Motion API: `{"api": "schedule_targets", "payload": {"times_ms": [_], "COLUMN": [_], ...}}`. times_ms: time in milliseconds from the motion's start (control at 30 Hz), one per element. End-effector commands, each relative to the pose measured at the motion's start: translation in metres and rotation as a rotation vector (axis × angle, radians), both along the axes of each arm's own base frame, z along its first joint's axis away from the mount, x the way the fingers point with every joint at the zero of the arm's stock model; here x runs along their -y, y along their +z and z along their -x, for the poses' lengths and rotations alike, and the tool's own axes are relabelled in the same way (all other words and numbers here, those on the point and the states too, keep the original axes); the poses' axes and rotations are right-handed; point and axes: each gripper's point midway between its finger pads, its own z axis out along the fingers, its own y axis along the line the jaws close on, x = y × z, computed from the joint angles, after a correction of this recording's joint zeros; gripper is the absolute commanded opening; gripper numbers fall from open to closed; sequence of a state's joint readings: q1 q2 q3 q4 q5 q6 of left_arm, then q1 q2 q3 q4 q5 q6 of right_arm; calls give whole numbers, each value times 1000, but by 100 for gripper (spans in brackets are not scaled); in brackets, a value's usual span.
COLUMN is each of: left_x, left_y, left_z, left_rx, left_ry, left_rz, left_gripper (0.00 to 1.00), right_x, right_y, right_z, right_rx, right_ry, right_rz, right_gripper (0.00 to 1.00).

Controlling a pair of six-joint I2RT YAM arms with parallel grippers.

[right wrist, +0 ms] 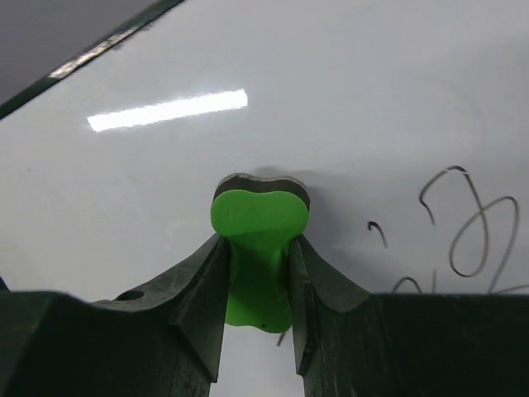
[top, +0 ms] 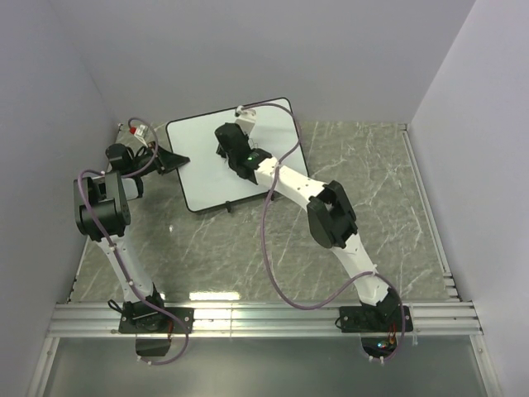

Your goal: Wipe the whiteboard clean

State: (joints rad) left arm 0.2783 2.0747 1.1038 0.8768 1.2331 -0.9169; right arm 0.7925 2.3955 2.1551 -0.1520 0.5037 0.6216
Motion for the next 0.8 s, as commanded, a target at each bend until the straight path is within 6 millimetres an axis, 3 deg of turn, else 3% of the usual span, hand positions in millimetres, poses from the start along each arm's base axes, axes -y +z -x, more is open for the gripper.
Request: {"api": "schedule_targets", "payload": {"times_ms": [0, 200, 367, 433, 600, 633, 667, 767], "left_x": [-8, -10, -11, -11, -8, -8, -7, -5], "left_y": [10, 10, 13, 16, 19, 19, 19, 19], "left_z": [-3, -3, -4, -4, -2, -2, -2, -1], "left_rx": [66, 68, 81, 85, 88, 95, 94, 94], "left_ry": [1, 5, 8, 11, 3, 2, -1, -5], "left_rz": [-13, -16, -27, -30, -40, -47, -49, -59], "left_gripper": [0, 0, 0, 0, 0, 0, 0, 0], "right_x": [43, 63, 52, 41, 0, -4, -11, -15], "right_y": [-34, -74, -81, -74, -32, -36, -12, 13], "right_z": [17, 61, 68, 64, 32, 25, 15, -7], "right_rx": [-163, -323, -330, -315, -201, -188, -140, -32], "right_ry": [-82, -122, -109, -95, -75, -83, -85, -112], "right_rz": [72, 18, -5, -24, -122, -124, -172, -195], "right_gripper": [0, 0, 0, 0, 0, 0, 0, 0]}}
